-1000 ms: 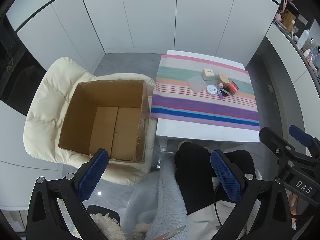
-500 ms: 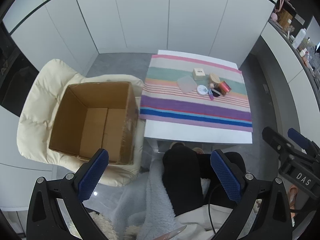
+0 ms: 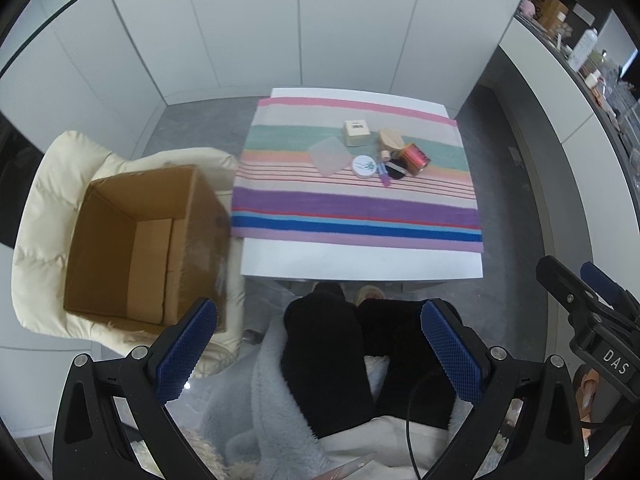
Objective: Organize objects
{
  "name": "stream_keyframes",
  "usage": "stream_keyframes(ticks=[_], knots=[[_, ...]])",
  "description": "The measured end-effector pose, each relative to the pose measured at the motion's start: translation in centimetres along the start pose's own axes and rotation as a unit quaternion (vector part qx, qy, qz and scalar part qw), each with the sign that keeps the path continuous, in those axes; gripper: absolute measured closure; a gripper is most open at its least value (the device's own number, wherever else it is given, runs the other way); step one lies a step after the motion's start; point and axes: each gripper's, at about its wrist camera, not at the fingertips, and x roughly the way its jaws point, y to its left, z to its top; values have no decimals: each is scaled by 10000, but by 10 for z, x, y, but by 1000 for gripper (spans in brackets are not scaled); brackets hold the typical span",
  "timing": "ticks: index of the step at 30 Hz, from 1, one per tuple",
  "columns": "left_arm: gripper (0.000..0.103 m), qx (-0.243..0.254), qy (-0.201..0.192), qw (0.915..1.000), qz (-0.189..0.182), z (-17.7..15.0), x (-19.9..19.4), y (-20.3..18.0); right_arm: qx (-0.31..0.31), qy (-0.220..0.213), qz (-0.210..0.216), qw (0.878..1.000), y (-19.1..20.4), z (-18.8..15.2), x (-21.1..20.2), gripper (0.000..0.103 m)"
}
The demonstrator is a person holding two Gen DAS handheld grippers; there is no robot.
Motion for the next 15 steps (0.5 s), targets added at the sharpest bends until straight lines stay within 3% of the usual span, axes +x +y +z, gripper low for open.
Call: stream_keyframes(ticks=[8, 15], knots=[[1, 125, 251, 9984, -491, 19, 32, -41, 276, -20, -185, 9994, -46, 8, 3, 0], [1, 414, 240, 9982, -357, 30, 55, -70, 619, -90, -432, 9971, -80, 18, 14, 0]])
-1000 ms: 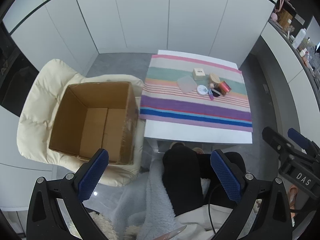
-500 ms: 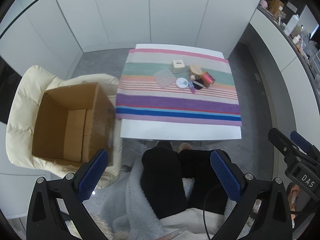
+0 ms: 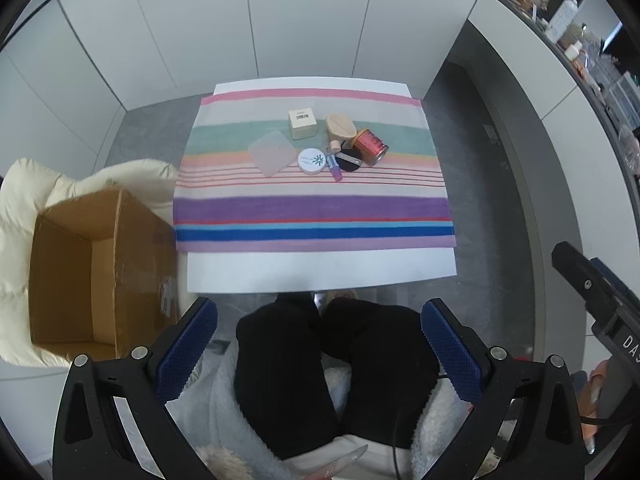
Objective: Organize objects
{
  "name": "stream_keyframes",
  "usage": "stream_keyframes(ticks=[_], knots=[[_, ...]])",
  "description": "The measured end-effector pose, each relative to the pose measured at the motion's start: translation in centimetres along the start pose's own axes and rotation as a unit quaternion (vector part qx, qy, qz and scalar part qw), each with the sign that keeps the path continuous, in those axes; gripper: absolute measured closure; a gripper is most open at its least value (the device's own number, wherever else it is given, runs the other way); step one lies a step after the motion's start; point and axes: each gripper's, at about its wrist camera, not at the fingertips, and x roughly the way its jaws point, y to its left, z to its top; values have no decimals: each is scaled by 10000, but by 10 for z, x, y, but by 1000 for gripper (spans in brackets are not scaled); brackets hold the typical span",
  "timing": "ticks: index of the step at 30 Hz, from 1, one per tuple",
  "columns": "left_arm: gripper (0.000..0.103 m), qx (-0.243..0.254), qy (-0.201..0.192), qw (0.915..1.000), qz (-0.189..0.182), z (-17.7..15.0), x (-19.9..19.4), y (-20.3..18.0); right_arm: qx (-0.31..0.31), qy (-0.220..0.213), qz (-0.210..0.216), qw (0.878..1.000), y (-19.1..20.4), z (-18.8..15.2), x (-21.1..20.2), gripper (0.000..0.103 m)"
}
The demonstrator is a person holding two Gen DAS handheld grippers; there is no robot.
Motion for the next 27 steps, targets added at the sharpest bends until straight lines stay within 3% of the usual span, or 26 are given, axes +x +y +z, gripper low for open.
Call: stream_keyframes(ticks=[5, 11, 18, 21, 24, 27], knots=[[2, 98, 41, 9999, -30, 10, 19, -4, -40, 34, -261, 9996, -5, 5, 18, 0], [7, 169, 125, 9989, -414, 25, 49, -3, 5, 79, -150, 9999, -5, 9, 44, 0], [6, 91, -3, 10000, 27, 46, 99, 15, -320, 30, -469, 9984, 8, 18, 90, 0], [7, 15, -52, 9998, 185, 53, 126, 29, -530, 113, -386, 9978, 15, 23, 121, 0], [7, -320, -27, 9995, -65, 60, 159, 50, -637, 139, -252, 9976, 19, 22, 150, 0], [11, -624, -10, 9980, -34, 67, 190, 70, -320, -156, -612, 9975, 15, 19, 175, 0]])
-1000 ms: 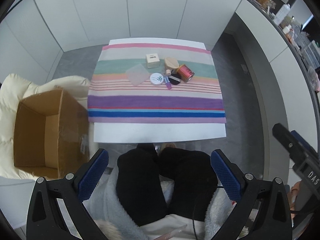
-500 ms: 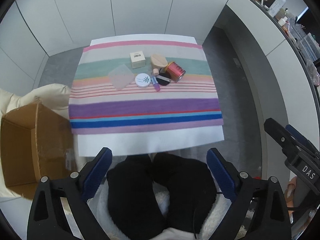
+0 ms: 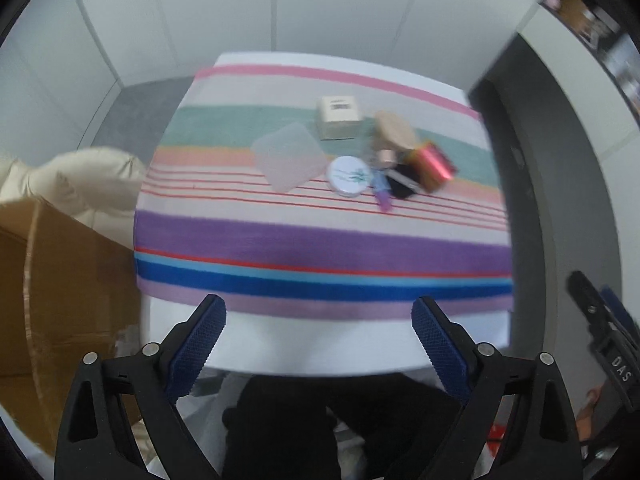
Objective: Organize objects
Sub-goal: 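Grasp the clear square plastic lid with the left gripper while the right gripper grasps the red can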
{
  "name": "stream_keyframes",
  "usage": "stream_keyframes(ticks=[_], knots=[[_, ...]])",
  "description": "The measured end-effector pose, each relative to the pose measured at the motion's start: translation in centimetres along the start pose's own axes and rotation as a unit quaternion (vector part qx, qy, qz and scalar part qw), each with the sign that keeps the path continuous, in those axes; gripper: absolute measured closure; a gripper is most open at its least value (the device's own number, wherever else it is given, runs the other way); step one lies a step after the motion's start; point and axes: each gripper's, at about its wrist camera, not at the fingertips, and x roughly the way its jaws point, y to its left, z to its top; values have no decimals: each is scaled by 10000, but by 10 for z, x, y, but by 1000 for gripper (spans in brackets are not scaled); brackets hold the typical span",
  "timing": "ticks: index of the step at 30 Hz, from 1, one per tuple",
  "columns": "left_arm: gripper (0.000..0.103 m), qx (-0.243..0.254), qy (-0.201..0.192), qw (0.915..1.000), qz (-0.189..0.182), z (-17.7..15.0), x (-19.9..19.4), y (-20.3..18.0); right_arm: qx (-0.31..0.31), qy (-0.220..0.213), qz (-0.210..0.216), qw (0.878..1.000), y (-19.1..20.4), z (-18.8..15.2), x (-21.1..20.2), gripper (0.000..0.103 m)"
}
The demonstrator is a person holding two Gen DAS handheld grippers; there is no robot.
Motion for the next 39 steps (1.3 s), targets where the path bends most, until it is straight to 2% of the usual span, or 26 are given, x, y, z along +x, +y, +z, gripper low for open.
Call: stream_keyframes(ticks=[1, 3, 5, 7, 12, 15, 19, 21, 26, 30, 31, 34, 35, 39], knots=[[13, -24, -12, 10000, 46, 1, 7, 3, 161, -132, -94, 9997, -2, -2, 11, 0], [13, -73, 27, 9998, 193, 6, 29, 11, 291, -92, -20, 9995, -5, -6, 32, 0], [13, -75, 96, 9996, 274, 11, 52, 17, 368, 124, 329, 9987, -5, -8, 60, 0], [13, -42, 183, 9992, 340, 17, 76, 20, 340, 117, 655, 9972, 4, -10, 87, 0], [13, -155, 254, 9994, 176, 36, 113, 24, -42, 7, 698, 9976, 24, 2, 146, 0], [12, -534, 250, 9983, 10, 58, 124, 29, 437, 406, 1095, 9922, 22, 18, 181, 0], [12, -1008, 283, 9944, -118, 89, 136, 31, 1212, 562, 1458, 9803, 22, 37, 199, 0], [12, -1175, 315, 9925, -151, 102, 144, 32, 1594, 565, 1474, 9745, 29, 48, 209, 0], [12, -1277, 371, 9911, 0, 117, 161, 28, 2403, 711, 1045, 9624, 41, 64, 242, 3], [12, -1360, 493, 9895, 43, 122, 177, 29, 2920, 807, 1167, 9458, 40, 67, 259, 3], [12, -1373, 483, 9893, 87, 123, 180, 29, 2948, 781, 1176, 9451, 41, 68, 260, 5], [10, -1412, 410, 9891, 118, 129, 187, 28, 2793, 633, 1182, 9508, 43, 72, 255, 24], [10, -1415, 398, 9891, 111, 130, 188, 27, 2733, 583, 1160, 9531, 42, 72, 252, 28], [10, -1449, 425, 9885, 92, 135, 191, 23, 2439, 552, 1332, 9590, 41, 68, 246, 27]])
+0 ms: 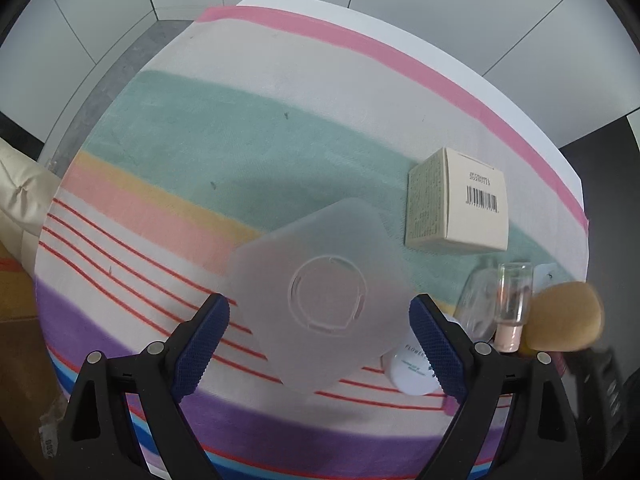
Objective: Organize objects
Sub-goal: 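Grasp the clear square plastic lid with the left gripper while the right gripper grasps the red can, then lift the clear lid with the left gripper while the right gripper lifts the red can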
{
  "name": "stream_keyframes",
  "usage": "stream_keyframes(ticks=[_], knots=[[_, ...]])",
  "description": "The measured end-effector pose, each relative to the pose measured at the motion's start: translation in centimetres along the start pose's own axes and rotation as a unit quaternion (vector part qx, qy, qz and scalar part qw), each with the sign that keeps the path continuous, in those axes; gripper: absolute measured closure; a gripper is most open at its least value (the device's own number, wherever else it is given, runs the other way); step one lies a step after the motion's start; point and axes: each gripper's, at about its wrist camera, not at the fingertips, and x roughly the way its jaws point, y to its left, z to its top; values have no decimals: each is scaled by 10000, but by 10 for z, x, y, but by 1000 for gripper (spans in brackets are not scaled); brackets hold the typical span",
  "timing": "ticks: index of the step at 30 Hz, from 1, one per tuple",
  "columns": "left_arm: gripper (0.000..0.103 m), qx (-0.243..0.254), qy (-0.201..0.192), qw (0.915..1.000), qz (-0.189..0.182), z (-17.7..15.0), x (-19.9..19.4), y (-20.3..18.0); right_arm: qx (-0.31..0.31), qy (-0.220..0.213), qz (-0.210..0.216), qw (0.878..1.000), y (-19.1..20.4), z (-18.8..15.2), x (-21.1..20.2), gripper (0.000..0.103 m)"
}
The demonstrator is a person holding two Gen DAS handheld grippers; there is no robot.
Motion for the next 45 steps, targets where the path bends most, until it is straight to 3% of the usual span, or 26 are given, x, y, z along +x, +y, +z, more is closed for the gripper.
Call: stream_keyframes(ticks=[3, 6, 12, 14, 20, 23, 24, 26, 32, 36, 45], knots=[[9, -11, 19, 10000, -7, -1, 2, -3, -246, 171, 142, 9995, 2, -4, 0, 26], [0, 40, -8, 9999, 144, -3, 5, -5, -503, 218, 123, 9984, 5, -10, 0, 20], [0, -116, 105, 9999, 36, -3, 9, -8, -686, 60, -288, 9972, 25, -14, 0, 19], [0, -154, 158, 9997, 41, -4, 9, -9, -768, 41, -351, 9964, 31, -13, 0, 28], [0, -395, 253, 9986, -236, -5, 8, -20, -1317, -74, -517, 9899, 42, -26, 6, 30], [0, -536, 375, 9978, -101, -3, 19, -31, -1426, -38, -478, 9886, 17, -11, 6, 31], [0, -709, 585, 9958, -57, -3, 28, -31, -1408, -5, -443, 9891, 16, -11, 6, 32], [0, -663, 445, 9968, 75, -2, 30, -40, -1387, 31, -401, 9895, 14, -10, 7, 32], [12, 62, 273, 9974, 658, -18, 36, -63, -1491, 136, -418, 9878, 12, -10, 1, 36], [12, 521, 157, 9962, 684, -33, 36, -66, -1814, 128, -507, 9820, 12, -13, -8, 38], [13, 1517, -266, 9813, 1157, -68, 22, -78, -2058, 296, -645, 9760, 5, -16, -20, 39]])
